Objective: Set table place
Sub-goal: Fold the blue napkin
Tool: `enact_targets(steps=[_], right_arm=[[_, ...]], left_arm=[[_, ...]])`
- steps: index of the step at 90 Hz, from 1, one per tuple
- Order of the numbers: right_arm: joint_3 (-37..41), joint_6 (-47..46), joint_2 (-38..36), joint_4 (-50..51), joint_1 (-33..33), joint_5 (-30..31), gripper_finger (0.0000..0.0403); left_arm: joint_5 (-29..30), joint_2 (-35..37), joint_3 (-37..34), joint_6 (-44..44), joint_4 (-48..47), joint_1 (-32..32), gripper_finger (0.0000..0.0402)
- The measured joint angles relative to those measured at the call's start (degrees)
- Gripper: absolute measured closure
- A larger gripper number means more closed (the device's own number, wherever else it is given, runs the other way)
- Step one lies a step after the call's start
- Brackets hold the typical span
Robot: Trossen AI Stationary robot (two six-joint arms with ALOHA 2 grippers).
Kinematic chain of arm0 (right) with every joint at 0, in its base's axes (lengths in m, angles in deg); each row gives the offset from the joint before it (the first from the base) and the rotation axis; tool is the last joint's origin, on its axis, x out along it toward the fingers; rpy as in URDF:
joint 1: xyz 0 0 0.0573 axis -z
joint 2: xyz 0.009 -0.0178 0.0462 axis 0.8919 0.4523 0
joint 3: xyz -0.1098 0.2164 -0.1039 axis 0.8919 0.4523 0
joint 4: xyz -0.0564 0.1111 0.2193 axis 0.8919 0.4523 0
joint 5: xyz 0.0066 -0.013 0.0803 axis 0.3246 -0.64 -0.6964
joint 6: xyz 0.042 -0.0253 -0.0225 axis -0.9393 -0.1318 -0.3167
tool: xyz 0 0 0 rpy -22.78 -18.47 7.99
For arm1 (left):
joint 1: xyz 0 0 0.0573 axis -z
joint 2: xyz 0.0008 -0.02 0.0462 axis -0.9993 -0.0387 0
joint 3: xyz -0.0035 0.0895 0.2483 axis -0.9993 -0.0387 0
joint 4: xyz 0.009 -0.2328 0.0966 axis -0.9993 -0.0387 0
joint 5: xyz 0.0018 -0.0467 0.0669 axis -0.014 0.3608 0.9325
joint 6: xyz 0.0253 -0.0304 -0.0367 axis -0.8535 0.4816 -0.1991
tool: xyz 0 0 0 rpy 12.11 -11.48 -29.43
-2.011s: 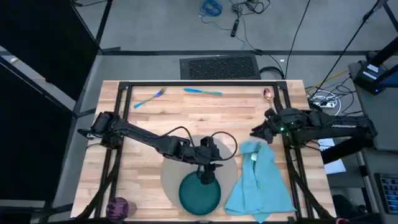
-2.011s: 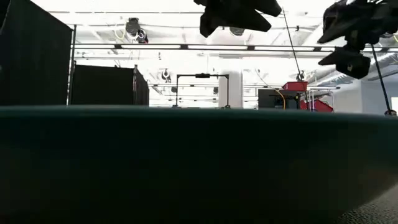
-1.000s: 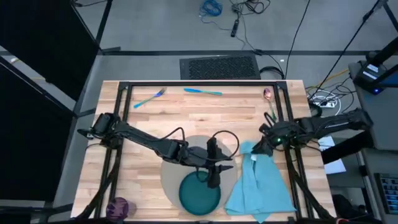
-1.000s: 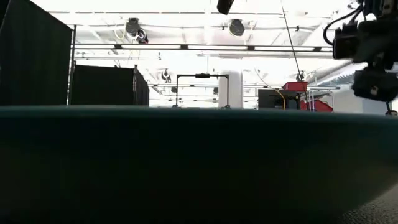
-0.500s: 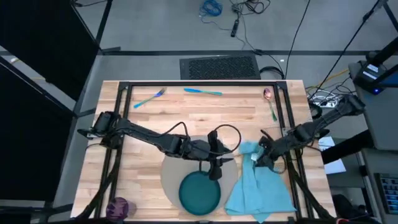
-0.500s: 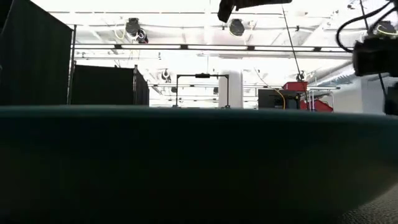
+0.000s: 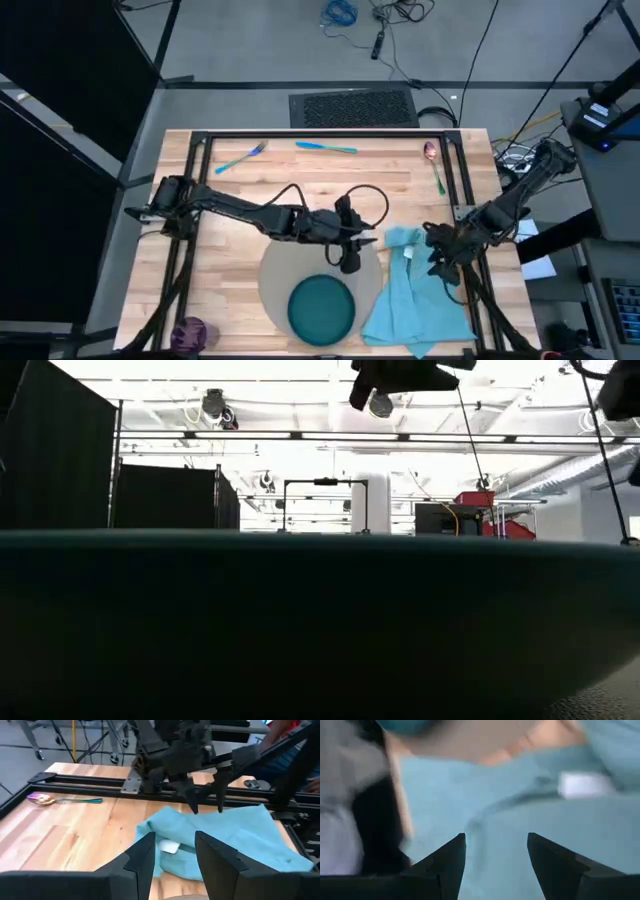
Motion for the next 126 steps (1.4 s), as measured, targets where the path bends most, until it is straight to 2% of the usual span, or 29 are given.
enact_targets(steps=[9, 24, 45, 65, 93, 104, 111, 119, 126], right_arm=[[-0.8, -2.2, 1.5, 4.7, -2.2, -2.2, 0.0204], [-0.7, -6.6, 4.9, 10.5, -5.8, -0.9, 0.0204], [-0.6, -7.9, 9.7, 7.6, -7.5, 2.8, 0.0204], [2.5, -7.9, 14.6, 1.4, -7.5, 3.2, 0.0204], [3.1, -8.9, 20.2, -1.8, -7.5, 5.4, 0.0209], [3.1, -8.9, 22.4, -3.0, -7.5, 5.6, 0.0246], [3.1, -8.9, 23.8, -3.1, -7.5, 5.8, 0.0295], [3.1, -8.0, 25.1, -3.6, -7.5, 5.8, 0.0370], [3.1, -7.1, 25.3, -4.2, -7.3, 5.8, 0.0392]], left_arm=[[-0.1, 0.0, 0.0, -0.1, 0.0, 0.1, 0.0278], [-0.2, 0.0, 0.0, -0.1, 0.0, 0.1, 0.0278], [-0.2, 0.0, 0.0, -1.1, 0.0, 0.2, 0.0278], [-0.8, 0.0, 0.0, -1.1, 0.0, 0.8, 0.0278], [-1.2, 0.0, 0.0, -1.1, 0.0, 1.2, 0.0278], [-1.2, 0.0, 0.0, -1.1, 0.0, 1.4, 0.0278], [-1.2, 0.0, 0.0, -1.1, 0.0, 1.5, 0.0278], [-1.2, 0.0, 0.0, -1.1, 0.0, 1.7, 0.0278], [-1.2, 0.0, 0.0, -1.1, 0.0, 1.8, 0.0278]])
